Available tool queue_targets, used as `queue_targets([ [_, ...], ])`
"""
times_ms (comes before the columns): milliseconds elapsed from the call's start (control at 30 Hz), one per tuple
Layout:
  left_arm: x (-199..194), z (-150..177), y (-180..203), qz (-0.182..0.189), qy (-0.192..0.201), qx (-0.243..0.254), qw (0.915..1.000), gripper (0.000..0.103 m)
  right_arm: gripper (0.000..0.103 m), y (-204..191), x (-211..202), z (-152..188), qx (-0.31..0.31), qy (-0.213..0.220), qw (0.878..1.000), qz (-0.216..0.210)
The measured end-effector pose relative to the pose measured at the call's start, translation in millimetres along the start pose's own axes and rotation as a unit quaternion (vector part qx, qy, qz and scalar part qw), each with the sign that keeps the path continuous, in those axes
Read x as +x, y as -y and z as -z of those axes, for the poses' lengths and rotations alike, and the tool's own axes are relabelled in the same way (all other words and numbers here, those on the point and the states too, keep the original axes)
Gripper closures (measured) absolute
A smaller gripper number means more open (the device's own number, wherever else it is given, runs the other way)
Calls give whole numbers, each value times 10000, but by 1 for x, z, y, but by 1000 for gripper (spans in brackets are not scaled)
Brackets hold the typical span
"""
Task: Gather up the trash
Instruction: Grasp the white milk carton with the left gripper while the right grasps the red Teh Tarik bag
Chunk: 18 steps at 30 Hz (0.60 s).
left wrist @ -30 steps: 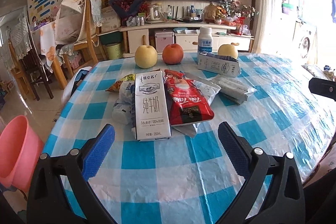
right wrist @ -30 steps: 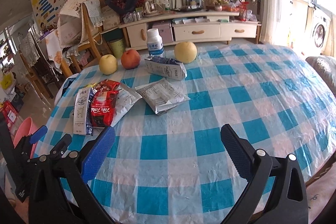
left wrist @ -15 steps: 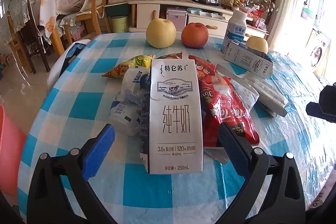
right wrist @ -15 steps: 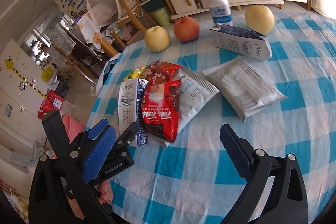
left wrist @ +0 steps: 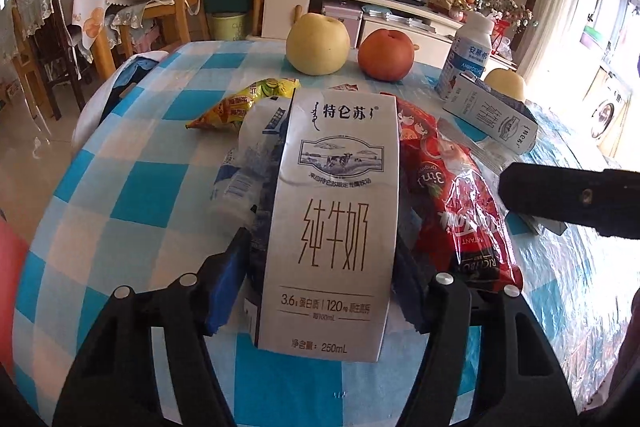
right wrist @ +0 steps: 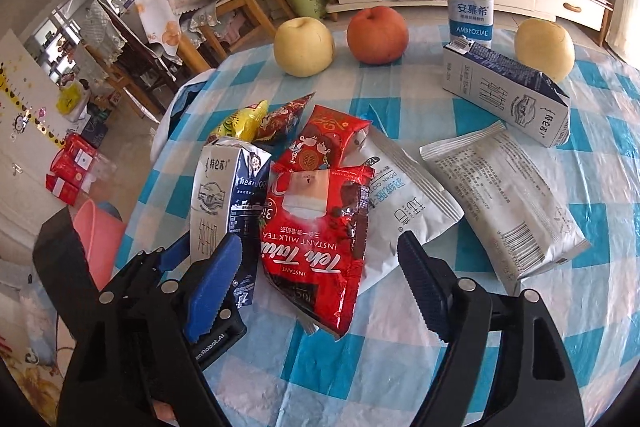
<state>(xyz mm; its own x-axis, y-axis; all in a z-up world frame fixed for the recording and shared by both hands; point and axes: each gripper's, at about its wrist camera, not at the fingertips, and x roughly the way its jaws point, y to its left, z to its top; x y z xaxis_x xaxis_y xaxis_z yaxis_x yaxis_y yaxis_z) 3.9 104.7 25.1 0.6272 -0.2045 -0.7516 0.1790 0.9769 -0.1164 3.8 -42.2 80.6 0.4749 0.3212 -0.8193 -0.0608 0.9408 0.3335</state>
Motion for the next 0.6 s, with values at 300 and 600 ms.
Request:
queue_targets([
  [300,-23,-5,-27,-70,145,-338,9993,38,23,-15,36,-2,-446,-200,9983,303],
  [600,-40,-8,-59,-218,294,-758,9964,38,35,-21,45,-2,-677,-282,9951,667],
])
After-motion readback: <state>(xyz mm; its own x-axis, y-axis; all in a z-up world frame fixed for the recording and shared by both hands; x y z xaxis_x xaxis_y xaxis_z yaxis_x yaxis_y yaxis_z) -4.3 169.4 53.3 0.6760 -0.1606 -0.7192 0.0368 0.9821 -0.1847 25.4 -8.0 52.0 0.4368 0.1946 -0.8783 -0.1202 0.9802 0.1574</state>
